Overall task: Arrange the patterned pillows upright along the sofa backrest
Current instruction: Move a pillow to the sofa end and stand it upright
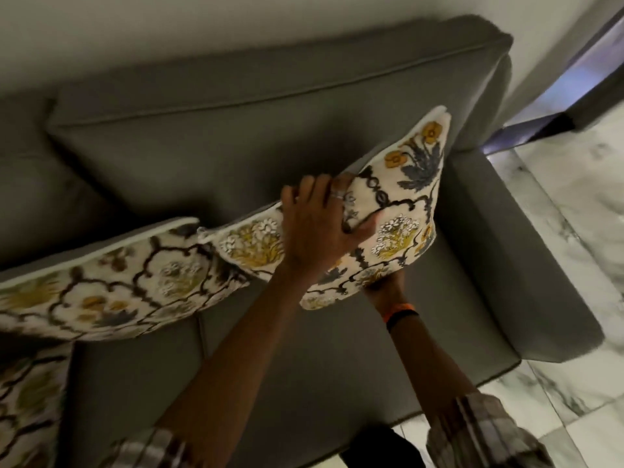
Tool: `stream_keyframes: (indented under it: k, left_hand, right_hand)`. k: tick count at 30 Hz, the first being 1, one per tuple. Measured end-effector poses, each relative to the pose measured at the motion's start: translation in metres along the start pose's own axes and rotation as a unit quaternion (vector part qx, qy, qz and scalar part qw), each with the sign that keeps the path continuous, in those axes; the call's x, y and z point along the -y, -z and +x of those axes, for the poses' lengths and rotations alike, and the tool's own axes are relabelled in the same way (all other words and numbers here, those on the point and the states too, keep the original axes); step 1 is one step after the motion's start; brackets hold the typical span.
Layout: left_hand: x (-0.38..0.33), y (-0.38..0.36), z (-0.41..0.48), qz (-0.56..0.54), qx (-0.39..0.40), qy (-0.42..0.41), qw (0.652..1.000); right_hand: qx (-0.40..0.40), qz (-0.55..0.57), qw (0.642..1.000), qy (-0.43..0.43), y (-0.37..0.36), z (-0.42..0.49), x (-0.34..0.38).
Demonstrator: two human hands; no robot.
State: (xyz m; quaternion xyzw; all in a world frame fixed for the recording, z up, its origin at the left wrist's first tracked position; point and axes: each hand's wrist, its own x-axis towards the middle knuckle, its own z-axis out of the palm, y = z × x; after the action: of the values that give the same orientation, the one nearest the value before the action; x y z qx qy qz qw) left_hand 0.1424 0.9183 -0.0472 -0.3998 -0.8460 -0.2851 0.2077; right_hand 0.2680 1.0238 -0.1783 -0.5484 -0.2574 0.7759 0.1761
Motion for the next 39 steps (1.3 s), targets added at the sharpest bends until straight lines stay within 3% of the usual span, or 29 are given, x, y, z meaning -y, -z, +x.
stream_keyframes:
  k: [5, 7, 9, 12, 15, 18, 22, 29, 34, 37, 39]
  left_hand:
    - [-0.031, -0.099, 0.032, 0.004, 0.099, -0.126, 0.987]
    - [-0.030, -0.120, 0.016, 0.018, 0.113, -0.123, 0.986]
    - [-0.024, -0.128, -0.011, 0.000, 0.094, -0.054, 0.994]
    - [-0.016, -0.121, -0.052, -0.070, 0.067, 0.132, 0.986]
    - [-0.024, -0.117, -0.061, -0.281, 0.140, 0.329, 0.891]
    - [-0.023, -0.143, -0.048, -0.342, 0.168, 0.368, 0.848]
    - [-0.021, -0.170, -0.029, -0.383, 0.172, 0.433, 0.798]
    - [-0.039, -0.185, -0.030, -0.349, 0.194, 0.413, 0.819]
    - [-0.033, -0.156, -0.048, -0.344, 0.176, 0.391, 0.836]
    - [-0.009, -0.130, -0.087, -0.294, 0.216, 0.365, 0.857]
    - [0.022, -0.108, -0.127, -0.229, 0.272, 0.342, 0.870]
  right_hand:
    - [-0.030, 0.036, 0.999, -0.001, 0.017, 0.075, 0.062]
    - [-0.024, 0.009, 1.000, 0.000, 0.029, 0.088, 0.073]
    - [-0.056, -0.024, 0.996, 0.063, 0.045, 0.101, 0.089]
    - [-0.093, -0.109, 0.970, 0.195, 0.065, 0.113, 0.132]
    - [0.023, -0.280, 0.917, 0.282, 0.078, 0.135, 0.173]
    - [0.094, -0.392, 0.878, 0.259, 0.072, 0.154, 0.205]
    - [0.099, -0.382, 0.889, 0.234, 0.081, 0.162, 0.222]
    - [0.058, -0.366, 0.901, 0.227, 0.085, 0.157, 0.213]
    - [-0.047, -0.407, 0.882, 0.233, 0.098, 0.104, 0.140]
    - [-0.089, -0.506, 0.831, 0.213, 0.090, 0.062, 0.065]
    - [-0.054, -0.573, 0.791, 0.208, 0.076, 0.033, 0.004]
